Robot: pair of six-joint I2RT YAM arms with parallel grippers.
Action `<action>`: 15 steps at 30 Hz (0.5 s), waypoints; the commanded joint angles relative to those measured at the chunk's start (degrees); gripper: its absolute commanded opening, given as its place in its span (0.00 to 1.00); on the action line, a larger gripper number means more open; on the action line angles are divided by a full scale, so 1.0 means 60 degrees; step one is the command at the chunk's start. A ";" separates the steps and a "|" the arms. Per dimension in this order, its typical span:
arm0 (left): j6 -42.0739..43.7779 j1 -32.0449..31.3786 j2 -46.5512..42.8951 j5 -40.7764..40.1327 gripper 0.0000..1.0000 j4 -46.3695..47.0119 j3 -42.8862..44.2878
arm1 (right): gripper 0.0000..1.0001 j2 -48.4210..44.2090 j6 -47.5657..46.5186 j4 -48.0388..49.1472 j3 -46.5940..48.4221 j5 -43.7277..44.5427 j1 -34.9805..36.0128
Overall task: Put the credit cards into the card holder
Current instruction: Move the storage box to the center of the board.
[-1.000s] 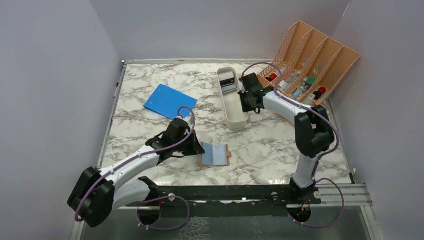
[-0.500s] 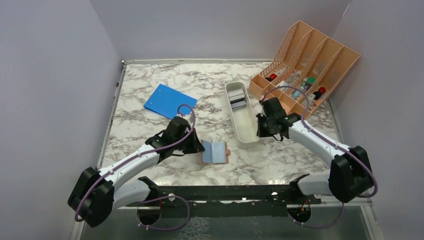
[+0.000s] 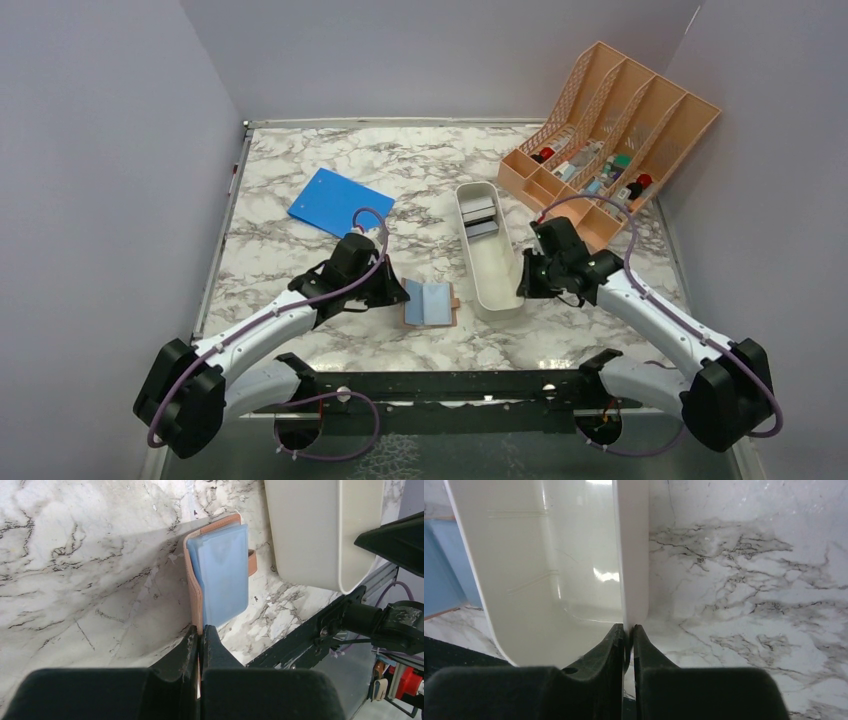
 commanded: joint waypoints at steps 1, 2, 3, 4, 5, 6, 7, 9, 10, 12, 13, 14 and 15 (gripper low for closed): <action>-0.0129 0.0036 -0.0287 0.0134 0.00 0.0046 -0.0008 | 0.16 -0.0561 0.0549 -0.0340 -0.0046 -0.0430 0.0078; -0.0133 0.0036 -0.0316 0.0136 0.00 0.0048 0.0000 | 0.16 -0.0750 0.0571 -0.0320 0.0036 -0.0332 0.0078; -0.0135 0.0045 -0.0338 0.0136 0.00 0.0046 0.0004 | 0.17 -0.0951 0.0622 -0.0253 0.0112 -0.0242 0.0078; -0.0137 0.0043 -0.0356 0.0136 0.00 0.0044 -0.0001 | 0.21 -0.1174 0.0661 -0.0117 0.0145 -0.0175 0.0078; -0.0138 0.0044 -0.0340 0.0136 0.00 0.0051 -0.0007 | 0.27 -0.1359 0.0712 0.0123 0.0126 -0.0089 0.0078; -0.0149 0.0041 -0.0334 0.0156 0.00 0.0058 -0.0008 | 0.31 -0.1516 0.0813 0.0455 0.0099 -0.0058 0.0078; -0.0152 0.0040 -0.0322 0.0196 0.00 0.0080 -0.0011 | 0.34 -0.1609 0.0843 0.0684 0.0112 -0.0031 0.0078; -0.0177 0.0045 -0.0301 0.0268 0.00 0.0176 -0.0047 | 0.38 -0.1721 0.0754 0.1265 0.0149 -0.0053 0.0078; -0.0194 0.0047 -0.0292 0.0310 0.00 0.0231 -0.0077 | 0.40 -0.1728 0.0656 0.1609 0.0119 -0.0059 0.0078; -0.0211 0.0037 -0.0271 0.0376 0.00 0.0283 -0.0074 | 0.41 -0.1592 0.0256 0.2299 0.0185 -0.0217 0.0078; -0.0211 0.0045 -0.0271 0.0404 0.00 0.0283 -0.0047 | 0.41 -0.1459 -0.0101 0.2636 0.0253 -0.0256 0.0078; -0.0211 0.0041 -0.0289 0.0413 0.00 0.0284 -0.0038 | 0.41 -0.1267 -0.0367 0.2861 0.0337 -0.0129 0.0078; -0.0224 0.0044 -0.0313 0.0407 0.00 0.0283 -0.0037 | 0.44 -0.1034 -0.0627 0.3079 0.0488 -0.0025 0.0078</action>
